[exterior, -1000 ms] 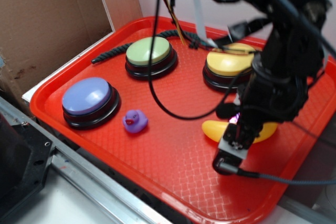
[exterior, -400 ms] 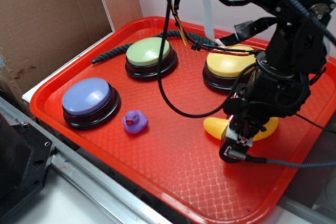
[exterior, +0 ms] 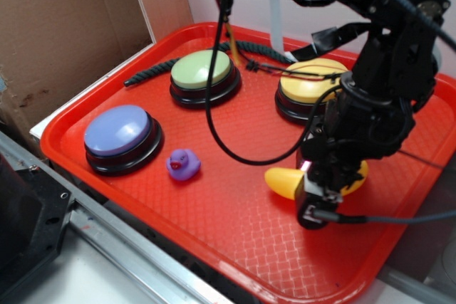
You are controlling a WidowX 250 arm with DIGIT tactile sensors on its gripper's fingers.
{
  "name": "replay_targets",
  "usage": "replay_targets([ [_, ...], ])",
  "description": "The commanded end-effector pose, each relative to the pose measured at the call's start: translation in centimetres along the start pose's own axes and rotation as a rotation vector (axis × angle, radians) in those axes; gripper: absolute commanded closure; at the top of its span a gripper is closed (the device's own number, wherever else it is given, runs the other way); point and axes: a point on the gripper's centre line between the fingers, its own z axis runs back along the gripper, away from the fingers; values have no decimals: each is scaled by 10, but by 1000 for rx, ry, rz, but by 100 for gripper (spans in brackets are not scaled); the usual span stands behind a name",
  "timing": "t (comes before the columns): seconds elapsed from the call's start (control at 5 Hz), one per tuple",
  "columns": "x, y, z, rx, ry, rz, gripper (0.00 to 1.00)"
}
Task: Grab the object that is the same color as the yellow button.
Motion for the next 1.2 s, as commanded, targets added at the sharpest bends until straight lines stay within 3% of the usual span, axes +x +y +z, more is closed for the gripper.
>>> replay_targets([
  [0.0,-95,-45,89,-118,-117,478,100],
  [0.2,-124,-44,130,-116,-142,554,100],
  [0.4,-158,-35,168,-47,-245,611,100],
  [0.6,-178,-27,194,-22,-275,636,100],
  [1.0,-167,14,188,31,-232,513,100],
])
